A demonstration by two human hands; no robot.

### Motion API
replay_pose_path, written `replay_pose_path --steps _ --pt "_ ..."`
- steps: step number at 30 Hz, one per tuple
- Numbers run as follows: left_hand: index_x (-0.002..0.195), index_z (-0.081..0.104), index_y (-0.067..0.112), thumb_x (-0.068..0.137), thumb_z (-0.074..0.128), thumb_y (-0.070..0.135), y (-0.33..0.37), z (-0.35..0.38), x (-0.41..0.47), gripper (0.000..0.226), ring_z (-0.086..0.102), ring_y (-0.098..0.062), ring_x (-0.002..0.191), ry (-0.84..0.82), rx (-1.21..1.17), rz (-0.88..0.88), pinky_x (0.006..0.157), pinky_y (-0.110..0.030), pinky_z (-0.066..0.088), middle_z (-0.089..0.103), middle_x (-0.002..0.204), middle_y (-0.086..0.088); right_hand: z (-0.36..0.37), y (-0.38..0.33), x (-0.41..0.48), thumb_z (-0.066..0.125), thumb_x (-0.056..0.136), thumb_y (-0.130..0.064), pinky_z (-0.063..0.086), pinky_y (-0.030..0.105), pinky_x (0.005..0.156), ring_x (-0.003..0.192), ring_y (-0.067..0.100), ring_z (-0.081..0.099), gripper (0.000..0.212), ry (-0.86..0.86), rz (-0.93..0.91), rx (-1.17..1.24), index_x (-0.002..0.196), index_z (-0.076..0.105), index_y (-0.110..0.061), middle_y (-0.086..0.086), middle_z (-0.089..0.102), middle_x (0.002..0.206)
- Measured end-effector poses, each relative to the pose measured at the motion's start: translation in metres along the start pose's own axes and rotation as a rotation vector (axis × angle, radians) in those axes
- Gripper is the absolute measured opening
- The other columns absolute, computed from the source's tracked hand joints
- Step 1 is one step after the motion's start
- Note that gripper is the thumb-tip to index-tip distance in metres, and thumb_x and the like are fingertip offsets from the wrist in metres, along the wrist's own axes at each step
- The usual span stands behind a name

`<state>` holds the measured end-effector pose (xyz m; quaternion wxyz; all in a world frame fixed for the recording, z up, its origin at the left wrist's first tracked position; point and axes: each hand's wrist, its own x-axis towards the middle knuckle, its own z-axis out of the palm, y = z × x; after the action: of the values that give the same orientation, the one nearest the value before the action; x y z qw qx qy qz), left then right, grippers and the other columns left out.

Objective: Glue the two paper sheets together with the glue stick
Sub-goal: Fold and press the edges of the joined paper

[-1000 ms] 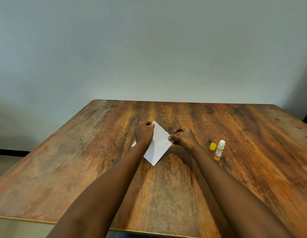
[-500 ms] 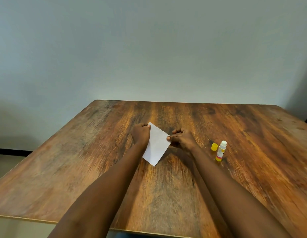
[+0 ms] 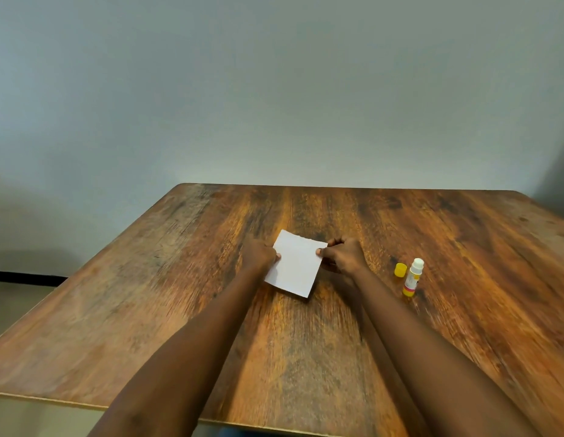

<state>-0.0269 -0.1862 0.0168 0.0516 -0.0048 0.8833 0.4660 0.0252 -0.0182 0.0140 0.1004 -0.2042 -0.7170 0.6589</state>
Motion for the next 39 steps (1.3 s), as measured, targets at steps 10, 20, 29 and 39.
replay_pose_path --steps 10,20,29,39 --pt "0.116 0.059 -0.005 0.089 0.061 0.013 -0.025 0.010 0.001 0.032 0.063 -0.024 0.103 0.075 0.140 -0.087 0.067 -0.022 0.042 0.063 0.117 -0.018 0.025 0.029 -0.022 0.070 0.074 0.003 0.054 0.039 0.080 0.085 0.018 0.061 0.026 0.004 -0.080 -0.378 0.095 0.059 -0.009 -0.002 0.060 0.082" --pt "0.126 0.055 0.001 0.093 0.054 0.026 -0.010 0.037 -0.036 0.041 0.048 -0.029 0.123 0.108 0.287 0.214 0.095 -0.032 0.040 0.053 0.134 -0.018 -0.001 0.048 -0.064 0.060 0.087 -0.020 0.043 0.030 0.059 0.067 0.015 0.052 0.012 0.498 -0.534 -0.286 0.079 0.056 -0.012 0.004 0.059 0.077" --pt "0.136 0.049 0.007 0.092 0.056 0.030 0.057 0.114 -0.083 0.050 0.050 -0.027 0.126 -0.289 0.085 0.498 0.101 -0.033 0.039 0.052 0.139 -0.013 -0.083 0.051 -0.065 0.052 0.090 -0.022 0.040 0.044 0.080 0.092 0.038 0.051 0.026 1.120 -0.476 0.042 0.088 0.051 0.003 0.028 0.049 0.102" --pt "0.115 0.060 0.000 0.092 0.056 0.012 0.093 0.170 -0.099 0.026 0.052 -0.014 0.089 -0.512 -0.173 0.415 0.065 -0.016 0.040 0.059 0.096 -0.006 -0.131 0.057 -0.040 0.050 0.092 -0.026 0.037 0.045 0.090 0.107 0.037 0.052 0.017 0.957 0.093 -0.174 0.098 0.052 -0.011 0.017 0.054 0.120"
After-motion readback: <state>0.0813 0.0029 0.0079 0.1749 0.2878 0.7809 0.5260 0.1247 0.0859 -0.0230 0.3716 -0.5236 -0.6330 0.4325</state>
